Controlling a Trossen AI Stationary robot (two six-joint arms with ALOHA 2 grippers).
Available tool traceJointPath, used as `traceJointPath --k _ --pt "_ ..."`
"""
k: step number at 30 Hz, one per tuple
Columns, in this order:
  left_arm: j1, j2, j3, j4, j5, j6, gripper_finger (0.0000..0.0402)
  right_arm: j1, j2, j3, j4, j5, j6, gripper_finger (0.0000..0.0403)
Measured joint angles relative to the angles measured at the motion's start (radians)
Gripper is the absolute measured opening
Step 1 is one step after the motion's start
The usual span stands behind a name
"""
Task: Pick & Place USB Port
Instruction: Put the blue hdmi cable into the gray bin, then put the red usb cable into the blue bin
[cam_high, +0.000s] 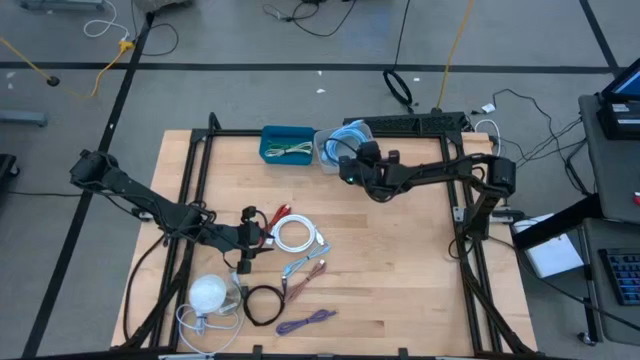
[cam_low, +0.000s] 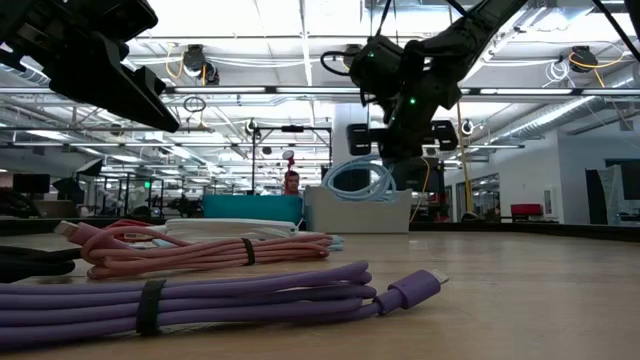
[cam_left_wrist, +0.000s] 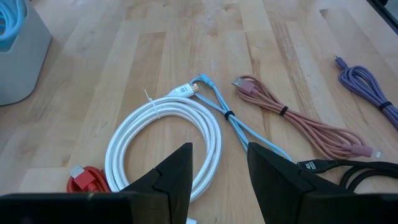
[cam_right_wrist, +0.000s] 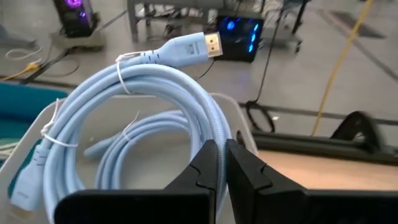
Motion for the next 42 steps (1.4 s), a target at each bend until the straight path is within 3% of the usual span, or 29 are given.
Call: traceJointPath --k 4,15,19,22,25,30,37,42 --pt "0.0 0.0 0.0 0.0 0.0 0.0 0.0154 -0.016 0.0 0.0 0.005 -0.087 -0.012 0.0024" --pt "-0.013 0.0 0.0 0.001 0.0 0.001 0.0154 -0.013 -0.017 0.0 0.004 -0.089 -0.046 0.0146" --pt "-0.013 0.0 0.0 0.001 0.0 0.005 0.0154 -0.001 -0.062 0.001 0.065 -0.094 -0.125 0.0159" --pt "-0.013 0.0 0.0 0.002 0.0 0.005 0.0154 0.031 -0.126 0.001 0.175 -0.172 -0.287 0.0155" --pt "-0.013 0.0 0.0 0.001 0.0 0.004 0.0154 0.084 -0.194 0.001 0.224 -0.313 -0.405 0.0146" --pt "-0.024 0.0 0.0 0.0 0.001 0.004 0.0154 0.233 -0.277 0.001 0.177 -0.385 -0.428 0.0137" --pt "-0.035 0.0 0.0 -0.023 0.001 0.0 0.0154 0.456 -0.258 0.001 0.069 -0.434 -0.29 0.0156" --pt "-0.035 0.0 0.0 -0.082 0.0 -0.011 0.0154 0.543 -0.184 -0.001 0.013 -0.431 -0.163 0.017"
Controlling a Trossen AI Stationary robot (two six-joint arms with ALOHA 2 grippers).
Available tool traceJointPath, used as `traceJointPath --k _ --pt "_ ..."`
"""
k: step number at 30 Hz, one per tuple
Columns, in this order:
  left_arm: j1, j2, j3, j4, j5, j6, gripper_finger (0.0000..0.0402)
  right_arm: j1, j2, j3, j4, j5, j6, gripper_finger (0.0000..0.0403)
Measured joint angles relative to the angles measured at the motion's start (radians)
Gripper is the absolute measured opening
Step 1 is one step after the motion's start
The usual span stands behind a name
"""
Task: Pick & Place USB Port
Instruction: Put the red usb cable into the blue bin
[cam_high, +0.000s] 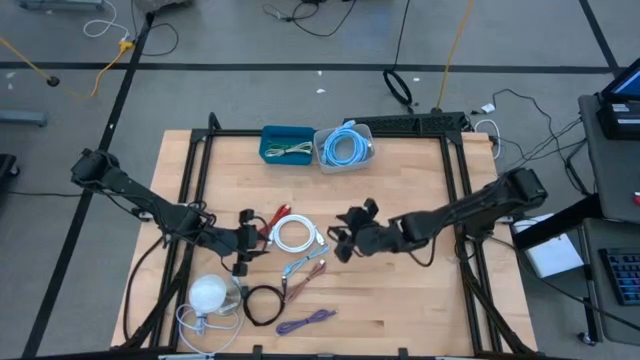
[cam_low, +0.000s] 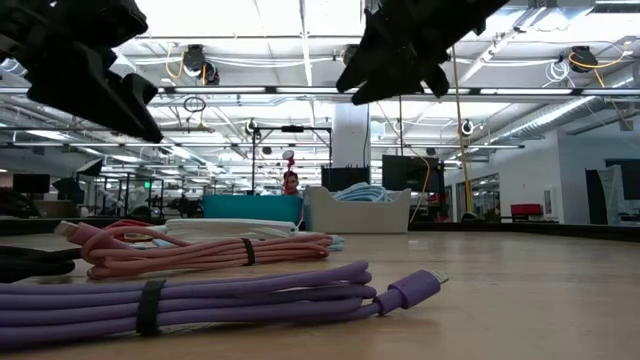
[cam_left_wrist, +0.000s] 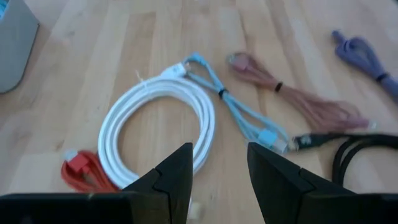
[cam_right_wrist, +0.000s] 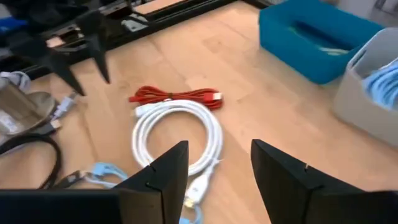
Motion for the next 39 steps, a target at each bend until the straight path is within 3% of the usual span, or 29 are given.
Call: traceJointPath --k 14,25,31,37,39 --pt "-0.01 0.0 0.094 -0.197 -0.084 0.03 0.0154 0.007 0.13 0.002 0.123 0.0 0.007 0.0178" --pt "-0.027 0.0 0.113 -0.216 -0.13 0.05 0.0154 -0.136 0.329 0.007 0.221 -0.162 0.127 0.0178" --pt "-0.036 0.0 0.113 -0.218 -0.131 0.049 0.0154 -0.202 0.361 0.014 0.227 -0.26 0.151 0.0178" --pt "0.014 0.0 0.114 -0.384 -0.277 -0.121 0.0154 -0.191 0.36 0.013 0.232 -0.26 0.145 0.0178" --pt "0.063 0.006 0.114 -0.42 -0.276 -0.155 0.0154 -0.182 0.361 0.013 0.233 -0.26 0.142 0.0178"
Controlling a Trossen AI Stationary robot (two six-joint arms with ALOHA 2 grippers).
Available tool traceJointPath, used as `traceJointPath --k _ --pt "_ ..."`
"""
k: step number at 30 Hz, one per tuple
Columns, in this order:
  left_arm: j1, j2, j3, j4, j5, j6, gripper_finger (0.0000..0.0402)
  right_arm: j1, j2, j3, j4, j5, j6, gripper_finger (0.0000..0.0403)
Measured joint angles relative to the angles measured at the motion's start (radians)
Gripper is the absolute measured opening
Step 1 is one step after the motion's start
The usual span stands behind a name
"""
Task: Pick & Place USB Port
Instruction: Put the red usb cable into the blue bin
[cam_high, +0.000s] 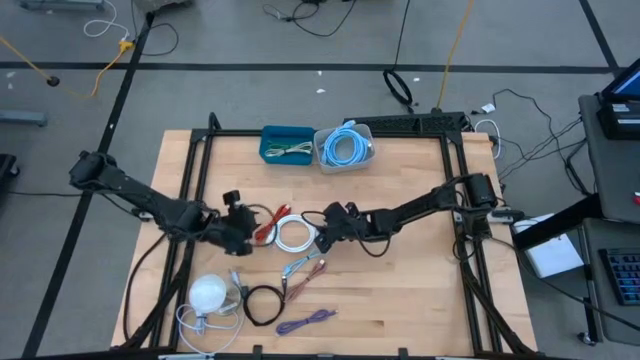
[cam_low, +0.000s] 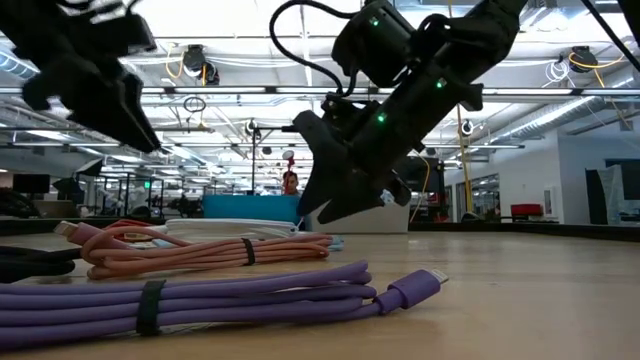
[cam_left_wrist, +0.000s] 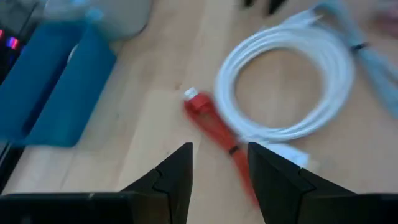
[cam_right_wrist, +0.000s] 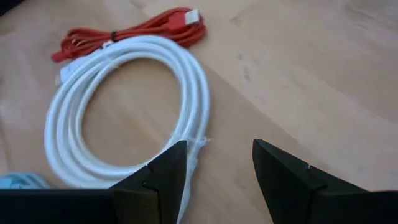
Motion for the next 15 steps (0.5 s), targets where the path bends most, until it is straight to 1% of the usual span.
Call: traceJointPath --k 4,8,12,15 --pt "0.091 0.029 0.0 0.019 0.082 0.037 0.0154 0.021 0.0 0.0 0.026 0.0 -0.004 0.0178" --pt "0.191 0.081 0.0 0.087 0.202 0.118 0.0154 0.041 0.0 0.0 0.038 0.0 -0.009 0.0178" --pt "0.278 0.129 0.0 0.123 0.33 0.145 0.0154 0.058 -0.011 0.0 0.041 0.0 -0.02 0.0178" --pt "0.316 0.168 0.0 0.13 0.362 0.159 0.0154 0.066 -0.013 0.0 0.047 0.002 -0.028 0.0178"
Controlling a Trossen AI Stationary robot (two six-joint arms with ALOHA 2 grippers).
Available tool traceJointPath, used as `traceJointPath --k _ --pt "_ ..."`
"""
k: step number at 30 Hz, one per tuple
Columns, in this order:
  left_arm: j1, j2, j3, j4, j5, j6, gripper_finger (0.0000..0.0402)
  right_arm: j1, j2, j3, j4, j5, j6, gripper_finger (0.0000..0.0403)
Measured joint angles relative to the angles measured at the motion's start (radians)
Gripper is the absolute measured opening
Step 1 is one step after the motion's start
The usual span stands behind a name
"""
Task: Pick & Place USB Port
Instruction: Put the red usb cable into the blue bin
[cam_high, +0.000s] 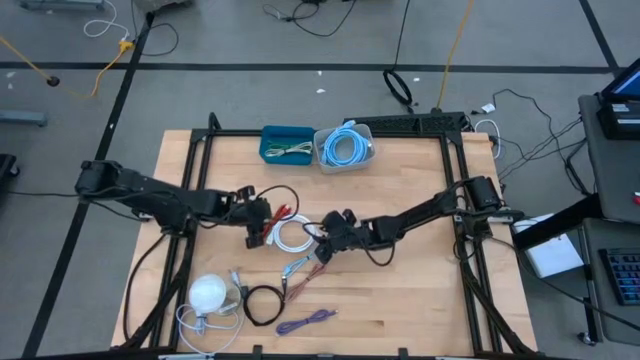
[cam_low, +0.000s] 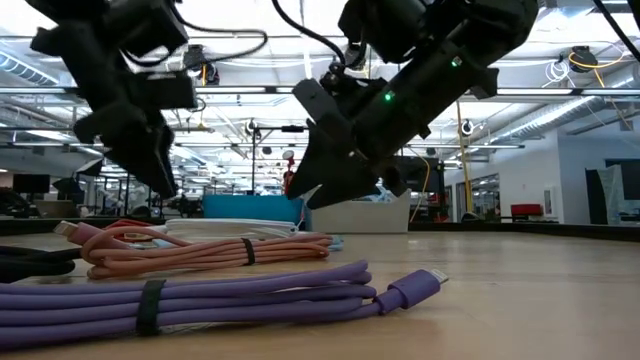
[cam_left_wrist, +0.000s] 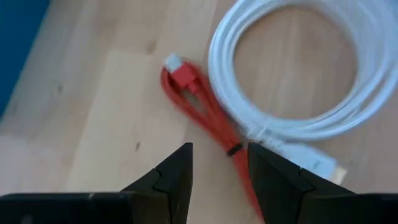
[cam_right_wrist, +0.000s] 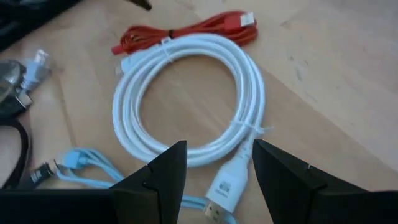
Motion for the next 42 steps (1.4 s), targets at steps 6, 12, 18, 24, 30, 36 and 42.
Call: traceJointPath --k 6,12,18,24,30,36,42 --pt "0.028 0.077 0.0 0.045 0.063 0.016 0.0154 0.013 -0.017 0.002 0.005 0.003 -0.017 0.0178" --pt "0.028 0.157 0.0 0.085 0.075 0.015 0.0154 0.02 -0.023 -0.001 0.004 0.006 -0.023 0.0178" --pt "0.03 0.235 0.003 0.096 0.055 -0.017 0.0154 0.024 -0.022 -0.001 0.005 0.007 -0.026 0.0178" --pt "0.029 0.255 0.003 0.109 0.032 -0.021 0.0071 0.031 -0.022 -0.001 0.022 0.005 -0.043 0.0178" --pt "0.025 0.191 0.083 0.007 -0.222 0.016 0.0022 0.053 -0.022 -0.001 0.029 0.002 -0.083 0.0178" --pt "0.072 0.164 0.294 -0.087 -0.415 0.209 0.002 0.088 -0.022 0.0 0.054 0.002 -0.116 0.0178" --pt "0.27 0.163 0.521 -0.1 -0.409 0.471 0.002 0.123 -0.021 0.0 0.096 0.003 -0.135 0.0178"
